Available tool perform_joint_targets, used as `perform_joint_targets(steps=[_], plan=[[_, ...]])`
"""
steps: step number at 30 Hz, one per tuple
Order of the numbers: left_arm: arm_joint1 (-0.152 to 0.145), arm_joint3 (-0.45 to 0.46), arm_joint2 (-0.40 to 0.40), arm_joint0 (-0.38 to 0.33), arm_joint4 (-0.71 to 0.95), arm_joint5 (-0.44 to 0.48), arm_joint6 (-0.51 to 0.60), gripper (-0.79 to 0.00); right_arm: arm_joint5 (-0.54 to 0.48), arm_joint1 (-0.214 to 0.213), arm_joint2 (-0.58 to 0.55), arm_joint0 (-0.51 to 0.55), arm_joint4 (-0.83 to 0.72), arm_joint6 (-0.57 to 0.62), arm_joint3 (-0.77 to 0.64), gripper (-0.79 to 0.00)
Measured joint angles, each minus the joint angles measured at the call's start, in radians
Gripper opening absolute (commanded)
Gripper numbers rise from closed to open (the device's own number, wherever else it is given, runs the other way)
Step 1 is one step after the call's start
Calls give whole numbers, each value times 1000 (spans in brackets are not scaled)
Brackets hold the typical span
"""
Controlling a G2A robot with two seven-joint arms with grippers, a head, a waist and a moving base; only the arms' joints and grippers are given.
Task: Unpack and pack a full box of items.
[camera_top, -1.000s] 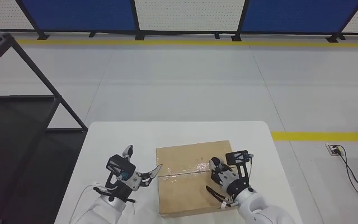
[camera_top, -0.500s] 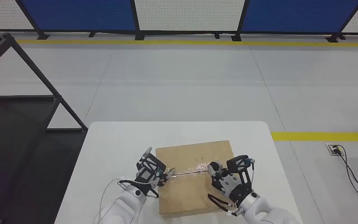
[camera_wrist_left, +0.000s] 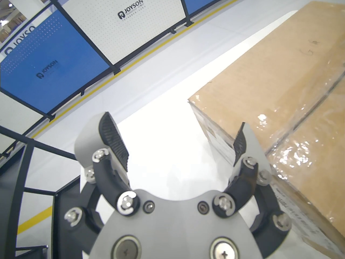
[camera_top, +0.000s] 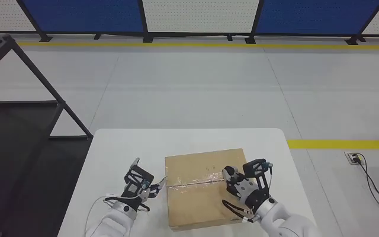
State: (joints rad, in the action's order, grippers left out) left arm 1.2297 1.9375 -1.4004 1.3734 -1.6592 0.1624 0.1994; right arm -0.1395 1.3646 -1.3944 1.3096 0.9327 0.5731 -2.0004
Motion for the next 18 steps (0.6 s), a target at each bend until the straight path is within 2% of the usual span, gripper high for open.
perform_joint_targets(steps=[11, 12, 13, 14, 15, 16, 18], plan=[[-11, 84, -236, 141, 163, -35, -108, 0, 26, -14, -116, 60, -78, -44, -26, -785], [-11, 87, -256, 153, 185, -35, -123, 0, 32, -15, -125, 66, -85, -49, -28, -570], [-11, 88, -281, 168, 221, -32, -146, 0, 42, -16, -137, 72, -93, -55, -28, 0], [-11, 88, -295, 175, 253, -28, -160, 0, 49, -17, -144, 75, -95, -53, -27, 0], [-11, 88, -301, 178, 278, -26, -165, 0, 55, -18, -149, 76, -91, -49, -26, -779], [-11, 88, -301, 178, 287, -25, -166, 0, 58, -18, -152, 76, -87, -45, -26, -769], [-11, 88, -299, 177, 268, -25, -164, 0, 58, -18, -152, 75, -86, -44, -26, -675]])
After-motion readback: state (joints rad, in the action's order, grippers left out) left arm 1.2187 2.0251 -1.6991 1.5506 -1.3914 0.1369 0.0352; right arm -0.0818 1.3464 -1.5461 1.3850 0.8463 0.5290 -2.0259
